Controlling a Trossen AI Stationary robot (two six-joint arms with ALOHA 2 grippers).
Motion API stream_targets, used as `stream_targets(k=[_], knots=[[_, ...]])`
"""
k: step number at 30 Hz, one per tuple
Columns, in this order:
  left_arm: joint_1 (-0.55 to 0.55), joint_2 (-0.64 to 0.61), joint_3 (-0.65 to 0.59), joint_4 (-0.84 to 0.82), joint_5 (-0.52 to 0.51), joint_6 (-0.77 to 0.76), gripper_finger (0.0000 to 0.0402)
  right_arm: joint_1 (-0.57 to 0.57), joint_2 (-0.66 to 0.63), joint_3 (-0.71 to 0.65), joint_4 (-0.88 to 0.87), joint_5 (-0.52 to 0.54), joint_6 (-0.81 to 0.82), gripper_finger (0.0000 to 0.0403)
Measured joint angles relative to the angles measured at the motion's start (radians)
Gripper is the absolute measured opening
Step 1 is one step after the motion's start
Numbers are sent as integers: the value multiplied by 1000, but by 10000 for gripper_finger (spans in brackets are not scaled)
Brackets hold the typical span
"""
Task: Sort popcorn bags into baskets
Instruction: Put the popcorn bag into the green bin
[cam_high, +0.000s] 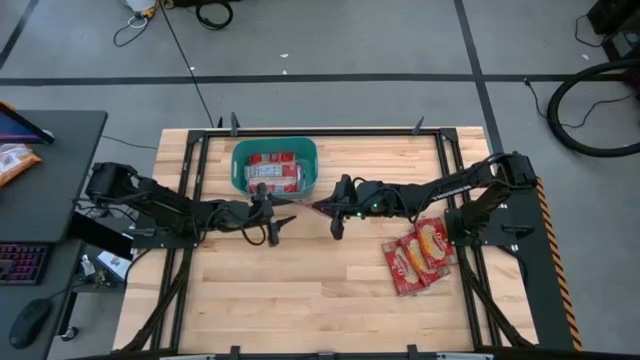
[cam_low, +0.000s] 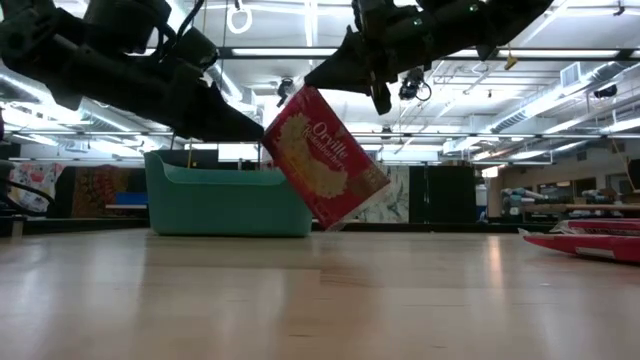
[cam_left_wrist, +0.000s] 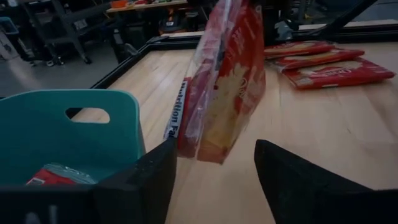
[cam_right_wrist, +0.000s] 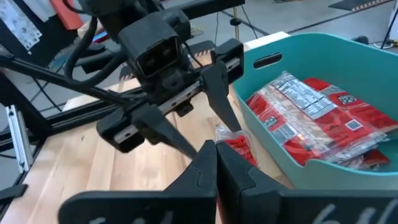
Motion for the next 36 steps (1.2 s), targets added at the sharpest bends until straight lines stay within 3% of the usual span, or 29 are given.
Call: stream_targets(k=[7,14,19,26,30,36], knots=[[-36,-32,0,1,-49,76,201,9,-1,0,-47,0,18,0],[-60,-33,0,7,-129,108,246,14,-1,0,-47,-4,25,0],[-83,-33,0,32,-128,137,266,20,-1,0,-53,-4,28,0],[-46,-33,0,13,21,57,267,37,-1,0,22,-29,10,0],[-34,-33,-1,3,55,38,266,48,-1,0,92,-30,-27,0],[-34,-33,-1,33,134,34,231,48,-1,0,122,-31,-42,1]])
